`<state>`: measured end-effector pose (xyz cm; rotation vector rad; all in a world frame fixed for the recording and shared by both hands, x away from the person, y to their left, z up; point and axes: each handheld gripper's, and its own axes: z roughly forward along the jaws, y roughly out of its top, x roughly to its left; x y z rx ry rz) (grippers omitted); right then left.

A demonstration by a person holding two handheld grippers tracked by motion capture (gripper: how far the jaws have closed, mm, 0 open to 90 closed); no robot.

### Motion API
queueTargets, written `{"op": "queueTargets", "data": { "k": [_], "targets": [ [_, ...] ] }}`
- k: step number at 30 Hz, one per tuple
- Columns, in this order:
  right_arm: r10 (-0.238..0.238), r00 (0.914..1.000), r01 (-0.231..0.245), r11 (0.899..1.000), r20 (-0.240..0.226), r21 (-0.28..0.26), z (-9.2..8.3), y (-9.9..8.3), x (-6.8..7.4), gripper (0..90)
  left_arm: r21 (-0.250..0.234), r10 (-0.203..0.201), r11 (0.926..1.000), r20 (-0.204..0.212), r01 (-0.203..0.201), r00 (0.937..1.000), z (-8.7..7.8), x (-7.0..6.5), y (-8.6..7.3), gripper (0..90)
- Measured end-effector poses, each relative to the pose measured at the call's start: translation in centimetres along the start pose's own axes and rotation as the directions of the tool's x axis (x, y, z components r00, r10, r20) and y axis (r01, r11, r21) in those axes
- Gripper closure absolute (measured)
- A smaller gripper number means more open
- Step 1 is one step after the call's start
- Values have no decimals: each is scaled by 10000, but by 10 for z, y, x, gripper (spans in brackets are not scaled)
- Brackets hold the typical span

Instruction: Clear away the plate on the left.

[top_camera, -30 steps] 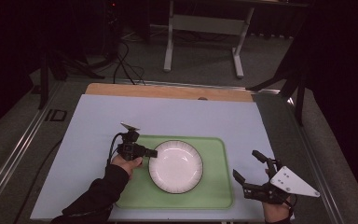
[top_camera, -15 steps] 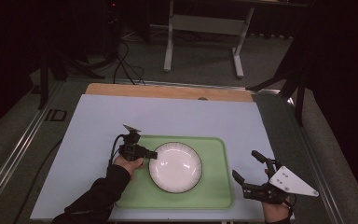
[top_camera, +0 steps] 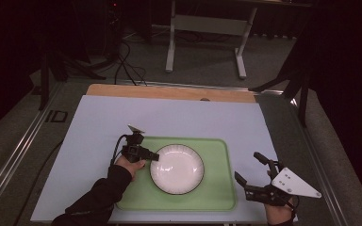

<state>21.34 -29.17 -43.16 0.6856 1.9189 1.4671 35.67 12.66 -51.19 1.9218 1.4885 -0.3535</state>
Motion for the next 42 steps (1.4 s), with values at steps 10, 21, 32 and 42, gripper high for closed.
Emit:
{"op": "queueTargets", "data": {
  "k": [10,21,32,42],
  "targets": [
    [12,10000,-12,10000,23,32,1,-1,-1,130,-762,1277,9884,-498,-1312,9906,-29,-13,3,638],
    [-21,10000,21,9999,1,115,1,0,0,130,-1978,3273,9286,373,-3140,9442,-62,-29,-4,307],
    [-70,10000,69,9999,41,119,-1,0,1,130,-2323,4531,8725,557,-4298,8897,-80,-43,-16,148],
    [-80,10000,79,9999,54,144,-1,0,1,130,-3287,5196,8082,72,-4887,8544,-101,-48,-35,9]
  ]
}}
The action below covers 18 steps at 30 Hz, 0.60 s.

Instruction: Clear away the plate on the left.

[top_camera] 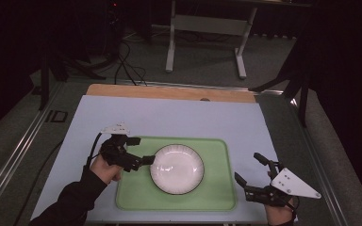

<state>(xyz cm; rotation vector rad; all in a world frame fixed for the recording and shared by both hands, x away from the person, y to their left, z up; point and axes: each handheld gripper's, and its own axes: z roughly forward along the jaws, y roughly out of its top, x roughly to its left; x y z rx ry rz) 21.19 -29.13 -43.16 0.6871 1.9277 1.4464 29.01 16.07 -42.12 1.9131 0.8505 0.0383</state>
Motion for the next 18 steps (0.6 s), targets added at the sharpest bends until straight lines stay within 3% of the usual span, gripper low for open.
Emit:
{"op": "queueTargets", "data": {
  "k": [11,12,18],
  "targets": [
    [-32,10000,32,10000,-23,37,1,0,1,131,-494,327,9981,-620,-358,9975,-26,4,-15,9],
    [-34,10000,34,10000,-31,34,1,0,1,131,-588,379,9973,-813,-428,9960,-31,6,-19,9],
    [-29,10000,30,10000,-28,68,2,-1,1,130,-603,512,9965,-1031,-576,9934,-38,9,-37,9]
  ]
}}
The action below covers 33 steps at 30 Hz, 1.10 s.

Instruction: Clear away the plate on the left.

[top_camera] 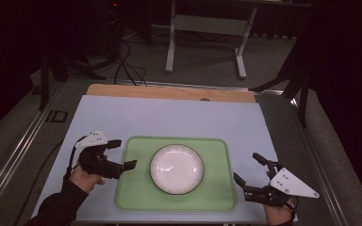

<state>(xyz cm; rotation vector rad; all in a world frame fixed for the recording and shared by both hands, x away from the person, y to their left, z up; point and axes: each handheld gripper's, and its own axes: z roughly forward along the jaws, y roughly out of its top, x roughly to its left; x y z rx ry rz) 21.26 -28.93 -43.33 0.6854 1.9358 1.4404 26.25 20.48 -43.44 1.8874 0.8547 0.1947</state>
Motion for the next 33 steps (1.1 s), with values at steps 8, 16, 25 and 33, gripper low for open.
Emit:
{"op": "queueTargets", "data": {
  "k": [8,16,25,33],
  "targets": [
    [-24,10000,24,10000,-22,51,2,0,1,130,-135,23,9999,-271,-27,9996,-5,2,-16,9],
    [38,10000,-38,10000,-32,66,3,-2,0,130,-175,58,9998,-719,-71,9974,-4,7,-29,10],
    [84,10000,-83,9999,-53,124,3,-3,-1,130,-461,69,9989,-854,-108,9963,-1,8,-42,10],
    [318,9995,-318,9993,35,209,1,-8,-5,132,-515,252,9982,-880,-298,9958,0,6,-45,10]
  ]
}}
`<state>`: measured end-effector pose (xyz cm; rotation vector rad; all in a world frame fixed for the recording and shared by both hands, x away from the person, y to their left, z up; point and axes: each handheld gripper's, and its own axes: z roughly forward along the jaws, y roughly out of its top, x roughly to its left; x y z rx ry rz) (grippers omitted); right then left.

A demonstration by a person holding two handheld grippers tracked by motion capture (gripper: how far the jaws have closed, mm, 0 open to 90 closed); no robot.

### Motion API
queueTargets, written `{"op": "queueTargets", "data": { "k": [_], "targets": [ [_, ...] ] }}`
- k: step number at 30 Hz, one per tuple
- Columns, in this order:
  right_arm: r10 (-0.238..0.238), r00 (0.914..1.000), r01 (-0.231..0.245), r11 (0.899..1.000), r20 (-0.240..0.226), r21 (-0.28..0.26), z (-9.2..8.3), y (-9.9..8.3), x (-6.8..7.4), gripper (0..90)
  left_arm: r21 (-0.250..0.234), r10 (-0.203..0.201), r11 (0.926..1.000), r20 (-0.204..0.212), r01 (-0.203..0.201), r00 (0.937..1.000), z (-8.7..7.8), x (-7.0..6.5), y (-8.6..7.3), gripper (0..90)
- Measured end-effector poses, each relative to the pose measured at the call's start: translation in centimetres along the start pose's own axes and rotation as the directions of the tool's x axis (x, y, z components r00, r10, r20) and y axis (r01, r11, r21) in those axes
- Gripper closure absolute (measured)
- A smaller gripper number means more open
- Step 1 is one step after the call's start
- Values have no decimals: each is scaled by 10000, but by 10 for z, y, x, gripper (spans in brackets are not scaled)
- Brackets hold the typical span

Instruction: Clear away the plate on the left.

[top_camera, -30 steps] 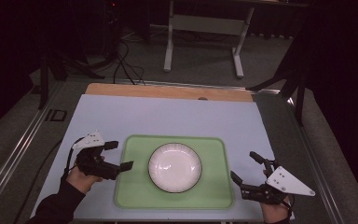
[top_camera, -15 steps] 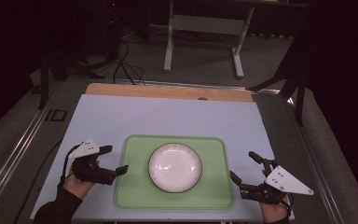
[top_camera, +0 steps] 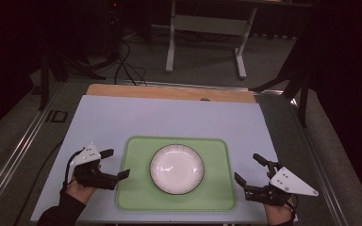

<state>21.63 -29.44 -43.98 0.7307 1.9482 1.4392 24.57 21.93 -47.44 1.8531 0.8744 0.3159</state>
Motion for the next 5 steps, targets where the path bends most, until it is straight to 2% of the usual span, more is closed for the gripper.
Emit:
{"op": "queueTargets", "data": {
  "k": [5],
  "targets": [
    [23,10000,-23,10000,-1,29,1,-1,0,132,-77,9,10000,138,-8,9999,0,-1,-1,10]
  ]
}}
